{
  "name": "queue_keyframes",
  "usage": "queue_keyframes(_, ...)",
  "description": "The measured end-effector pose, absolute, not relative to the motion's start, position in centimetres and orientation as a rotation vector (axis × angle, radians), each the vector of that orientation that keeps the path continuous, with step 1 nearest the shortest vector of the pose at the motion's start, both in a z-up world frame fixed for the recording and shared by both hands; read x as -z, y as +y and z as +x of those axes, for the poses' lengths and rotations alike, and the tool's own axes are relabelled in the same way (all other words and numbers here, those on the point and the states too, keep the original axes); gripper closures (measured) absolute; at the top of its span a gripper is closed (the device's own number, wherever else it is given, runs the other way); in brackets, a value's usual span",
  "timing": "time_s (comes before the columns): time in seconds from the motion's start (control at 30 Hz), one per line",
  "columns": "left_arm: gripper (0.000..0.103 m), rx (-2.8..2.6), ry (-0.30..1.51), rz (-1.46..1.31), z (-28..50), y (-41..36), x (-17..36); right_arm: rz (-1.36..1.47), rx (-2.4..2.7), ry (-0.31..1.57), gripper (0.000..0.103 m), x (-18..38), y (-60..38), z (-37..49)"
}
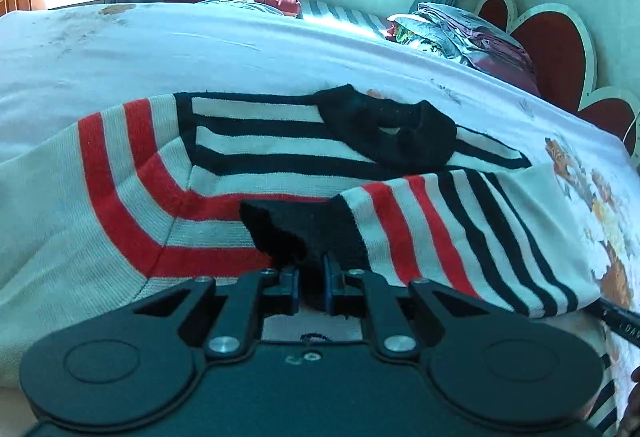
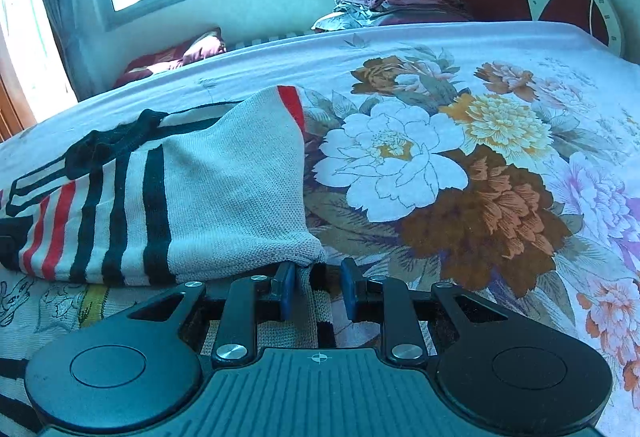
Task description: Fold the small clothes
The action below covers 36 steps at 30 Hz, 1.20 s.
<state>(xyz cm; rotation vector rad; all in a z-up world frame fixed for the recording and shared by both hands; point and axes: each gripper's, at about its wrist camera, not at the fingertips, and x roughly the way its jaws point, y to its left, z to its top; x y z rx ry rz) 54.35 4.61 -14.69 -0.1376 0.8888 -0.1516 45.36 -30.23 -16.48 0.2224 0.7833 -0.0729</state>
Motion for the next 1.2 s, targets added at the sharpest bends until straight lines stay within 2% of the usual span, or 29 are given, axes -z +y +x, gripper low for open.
queue_keyframes(0.1,0.091,0.145,0.876,-0.116,54.1,4.4,14.9,0.188,0.042,0.804,0.080,16.0,-30.3,45.2)
queue_keyframes(0.2,0.061,0.110,0.855,-0.105,53.5,5.3,14.4,0.169,-0.003,0.760,0.080,14.4,-30.9,43.7)
queue_keyframes(0.23,0.043,0.085,0.825,-0.105,53.1,5.8,13.9,0.183,-0.008,0.733,0.080,13.7,-31.3,43.3)
queue_keyframes(0.3,0.045,0.034,0.747,-0.123,52.2,7.0,12.8,0.201,-0.016,0.695,0.080,12.4,-31.5,43.5)
queue_keyframes(0.37,0.057,0.074,0.731,-0.158,52.4,7.1,12.1,0.205,-0.041,0.698,0.080,12.1,-31.1,45.0)
queue_keyframes(0.53,0.059,0.223,0.763,-0.046,53.4,1.9,12.6,0.157,-0.166,0.760,0.080,13.2,-26.9,48.2)
queue_keyframes(0.67,0.055,0.279,0.796,0.040,53.1,-1.1,14.5,0.081,-0.330,0.795,0.080,14.4,-23.0,48.0)
queue_keyframes(0.77,0.054,0.191,0.810,0.085,52.9,0.1,15.6,0.045,-0.233,0.789,0.080,15.4,-24.7,47.6)
queue_keyframes(0.8,0.054,0.159,0.809,0.084,52.8,0.9,15.5,0.081,-0.179,0.803,0.080,15.5,-26.3,47.9)
queue_keyframes(0.87,0.045,0.058,0.801,0.114,52.9,2.4,14.9,0.121,-0.188,0.811,0.081,14.9,-28.4,48.4)
queue_keyframes(1.03,0.046,-0.034,0.714,-0.015,52.9,5.6,12.4,0.179,-0.189,0.727,0.080,12.8,-30.2,50.7)
queue_keyframes(1.1,0.045,0.042,0.681,-0.033,53.1,4.1,11.5,0.174,-0.200,0.725,0.080,12.7,-29.6,52.2)
queue_keyframes(1.2,0.037,0.170,0.711,-0.005,54.4,0.0,12.2,0.136,-0.272,0.747,0.080,13.4,-27.4,54.1)
